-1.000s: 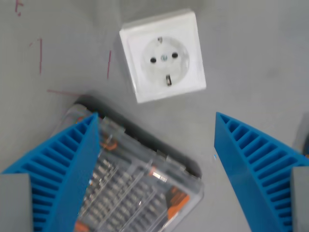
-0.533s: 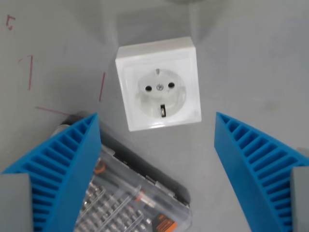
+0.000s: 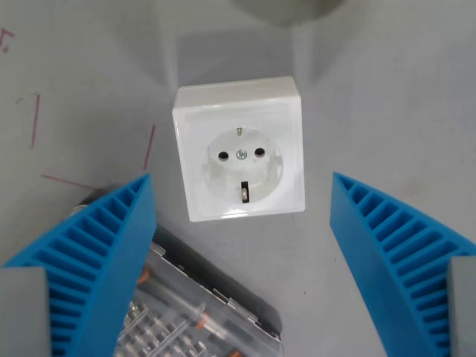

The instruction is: Move above the white socket

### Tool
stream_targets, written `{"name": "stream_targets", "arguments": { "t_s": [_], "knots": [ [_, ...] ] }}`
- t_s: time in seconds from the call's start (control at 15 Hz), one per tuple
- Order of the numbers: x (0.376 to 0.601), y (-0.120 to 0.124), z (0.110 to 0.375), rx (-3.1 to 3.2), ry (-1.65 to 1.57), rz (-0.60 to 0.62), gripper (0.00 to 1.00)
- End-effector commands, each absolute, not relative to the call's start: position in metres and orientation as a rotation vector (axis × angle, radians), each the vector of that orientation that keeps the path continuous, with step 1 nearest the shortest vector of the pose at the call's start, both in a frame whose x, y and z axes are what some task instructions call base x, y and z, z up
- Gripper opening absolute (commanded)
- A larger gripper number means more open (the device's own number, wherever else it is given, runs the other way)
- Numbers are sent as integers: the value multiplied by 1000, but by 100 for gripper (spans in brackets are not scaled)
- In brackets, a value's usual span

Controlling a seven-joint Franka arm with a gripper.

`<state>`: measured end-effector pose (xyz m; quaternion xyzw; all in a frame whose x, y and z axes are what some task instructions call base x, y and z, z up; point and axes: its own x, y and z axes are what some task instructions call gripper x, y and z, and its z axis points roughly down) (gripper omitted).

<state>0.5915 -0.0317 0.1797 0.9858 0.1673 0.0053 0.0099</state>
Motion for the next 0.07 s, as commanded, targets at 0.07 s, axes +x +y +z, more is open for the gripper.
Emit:
{"name": "stream_targets", "arguments": {
  "t_s": [0.07],
  "knots": [
    [603, -35, 177, 3041, 591, -17, 100]
  ]
}}
